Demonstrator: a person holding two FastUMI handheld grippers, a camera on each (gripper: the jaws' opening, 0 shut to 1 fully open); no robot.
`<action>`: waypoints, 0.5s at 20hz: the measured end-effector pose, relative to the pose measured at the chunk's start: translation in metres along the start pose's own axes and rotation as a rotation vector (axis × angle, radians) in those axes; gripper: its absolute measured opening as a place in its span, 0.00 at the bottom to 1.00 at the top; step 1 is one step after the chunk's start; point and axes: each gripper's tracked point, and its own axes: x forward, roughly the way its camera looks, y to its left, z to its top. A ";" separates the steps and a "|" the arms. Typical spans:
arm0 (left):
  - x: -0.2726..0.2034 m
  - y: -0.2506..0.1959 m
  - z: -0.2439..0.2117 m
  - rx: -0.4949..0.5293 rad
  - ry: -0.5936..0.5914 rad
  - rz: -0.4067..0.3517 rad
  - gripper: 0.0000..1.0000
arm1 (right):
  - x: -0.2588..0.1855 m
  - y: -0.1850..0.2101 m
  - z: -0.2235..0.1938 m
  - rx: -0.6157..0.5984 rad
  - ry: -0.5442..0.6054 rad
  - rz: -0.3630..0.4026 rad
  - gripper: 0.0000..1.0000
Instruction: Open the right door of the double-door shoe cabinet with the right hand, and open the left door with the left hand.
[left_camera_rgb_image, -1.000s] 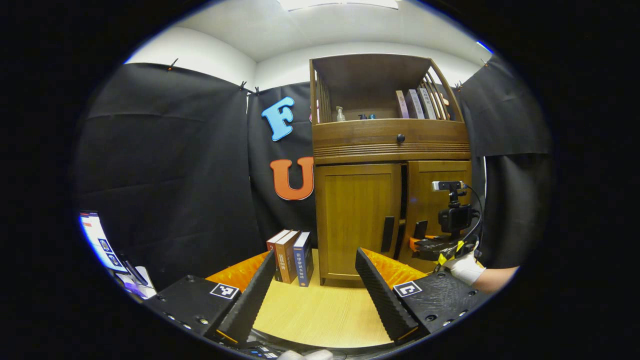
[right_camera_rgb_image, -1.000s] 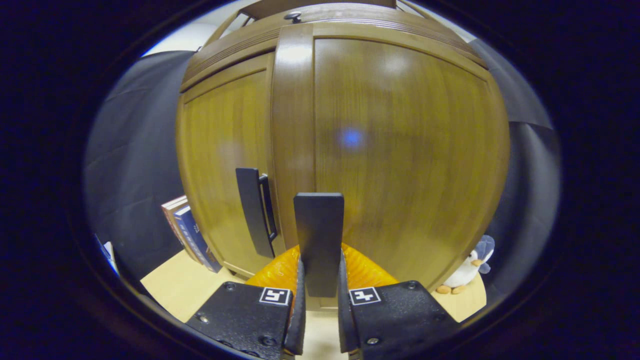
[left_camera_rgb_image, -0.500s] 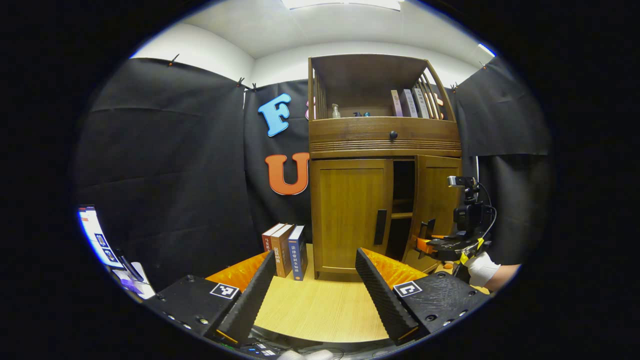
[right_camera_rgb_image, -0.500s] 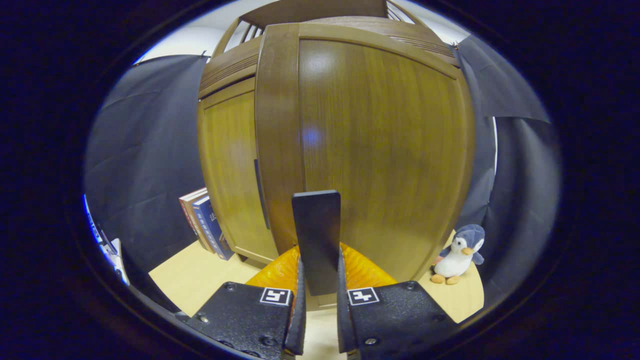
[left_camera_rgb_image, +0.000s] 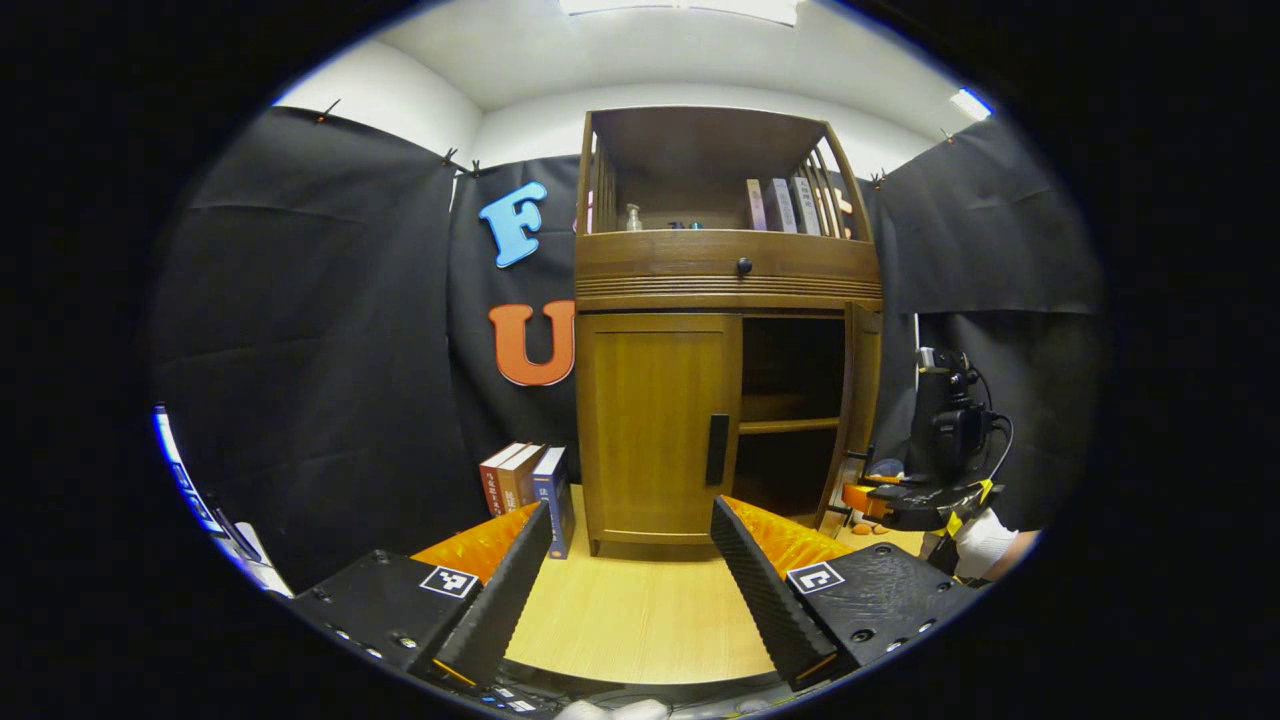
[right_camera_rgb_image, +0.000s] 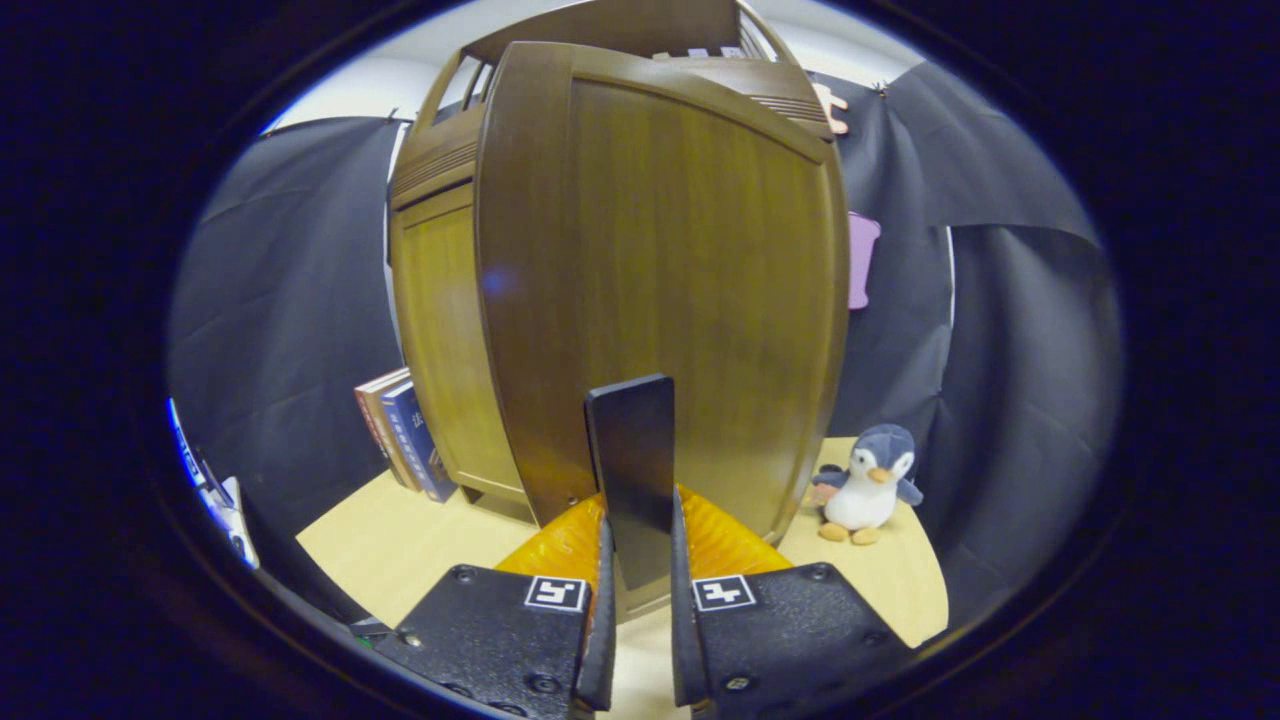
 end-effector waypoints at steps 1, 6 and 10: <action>0.001 -0.003 -0.001 0.001 0.001 -0.014 0.96 | -0.003 -0.003 0.000 0.001 -0.003 -0.012 0.25; 0.007 -0.019 -0.001 0.003 0.004 -0.079 0.96 | -0.016 -0.024 -0.003 0.020 -0.015 -0.077 0.22; 0.009 -0.030 -0.004 0.015 0.009 -0.118 0.96 | -0.026 -0.040 -0.005 0.052 -0.020 -0.122 0.16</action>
